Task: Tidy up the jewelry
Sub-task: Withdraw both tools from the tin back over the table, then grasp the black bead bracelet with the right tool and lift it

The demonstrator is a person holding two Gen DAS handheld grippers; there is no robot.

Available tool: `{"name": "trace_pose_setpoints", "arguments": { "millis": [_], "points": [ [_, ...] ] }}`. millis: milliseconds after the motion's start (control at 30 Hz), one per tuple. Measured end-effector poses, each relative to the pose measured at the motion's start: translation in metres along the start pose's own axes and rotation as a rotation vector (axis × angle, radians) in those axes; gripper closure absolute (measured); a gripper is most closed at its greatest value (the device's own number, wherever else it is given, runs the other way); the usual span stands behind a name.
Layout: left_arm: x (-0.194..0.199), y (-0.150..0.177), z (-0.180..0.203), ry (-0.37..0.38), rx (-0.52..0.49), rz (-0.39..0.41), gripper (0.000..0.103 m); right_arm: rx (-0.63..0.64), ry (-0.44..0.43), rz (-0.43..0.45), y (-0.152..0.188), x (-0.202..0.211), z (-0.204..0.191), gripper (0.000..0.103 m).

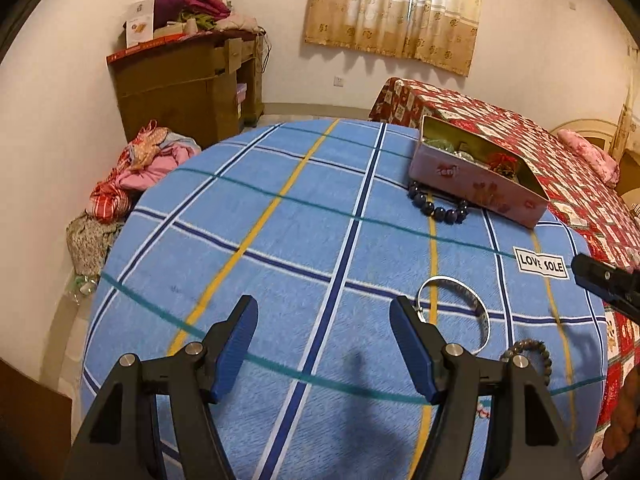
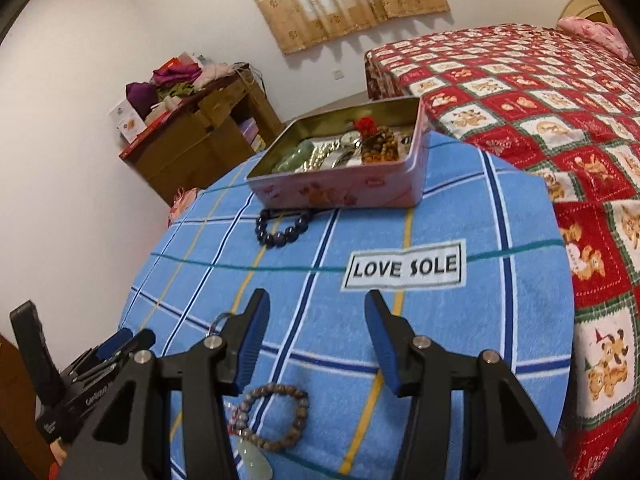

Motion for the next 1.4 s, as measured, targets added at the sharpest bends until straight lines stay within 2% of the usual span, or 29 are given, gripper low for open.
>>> {"name": "trace_pose_setpoints", "arguments": {
  "millis": [133, 267, 500, 700, 800, 867, 933, 1033, 1233, 1300, 1333, 1400],
  "points": [
    [-0.002, 0.005, 0.0, 0.015, 0.001, -0.009, 0.034, -0.003, 0.01, -0.014, 0.009, 0.002, 0.005, 0.049],
    [-0.003, 0.009, 0.003, 0.042, 0.003, -0.012, 0.034, 0.027, 0.011, -0.057, 0.016, 0.0, 0.008, 0.063],
    [-0.002, 0.008, 0.009, 0.074, -0.011, -0.006, 0.034, 0.048, -0.004, -0.066, 0.017, -0.001, 0.002, 0.064],
    [-0.007, 0.008, 0.007, 0.077, -0.001, -0.021, 0.034, 0.172, -0.012, -0.064, -0.001, -0.015, -0.023, 0.063],
    [-0.008, 0.007, 0.005, 0.084, 0.007, -0.024, 0.034, 0.282, 0.009, -0.049, -0.017, -0.036, -0.044, 0.063],
    [-0.008, 0.007, 0.004, 0.075, 0.004, -0.023, 0.034, 0.352, -0.006, -0.064, -0.028, -0.057, -0.06, 0.063],
    [-0.009, 0.008, 0.002, 0.073, 0.009, -0.025, 0.034, 0.394, -0.007, -0.086, -0.034, -0.078, -0.071, 0.063],
    [-0.013, 0.009, -0.005, 0.073, 0.031, -0.036, 0.034, 0.468, -0.022, -0.171, -0.04, -0.12, -0.089, 0.063],
    [-0.017, 0.01, -0.013, 0.086, 0.06, -0.045, 0.035, 0.532, 0.084, -0.266, -0.036, -0.171, -0.088, 0.063],
    [-0.018, 0.011, -0.013, 0.088, 0.059, -0.048, 0.035, 0.524, 0.096, -0.269, -0.037, -0.168, -0.085, 0.076],
    [-0.02, 0.011, -0.013, 0.092, 0.062, -0.051, 0.034, 0.482, 0.07, -0.296, -0.039, -0.165, -0.081, 0.086],
    [-0.022, 0.012, -0.012, 0.098, 0.068, -0.058, 0.034, 0.418, 0.044, -0.323, -0.045, -0.16, -0.074, 0.086]
  ]
}}
Point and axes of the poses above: each gripper's, at about its wrist camera, not at the fingertips, and x roughly against the way its jaws point, z to its right, y to its underside, the point moved 2 cm from there along -x, roughly the way its jaws point, and after that the axes turned 13 degrees about -x, right-handed, at the moved point
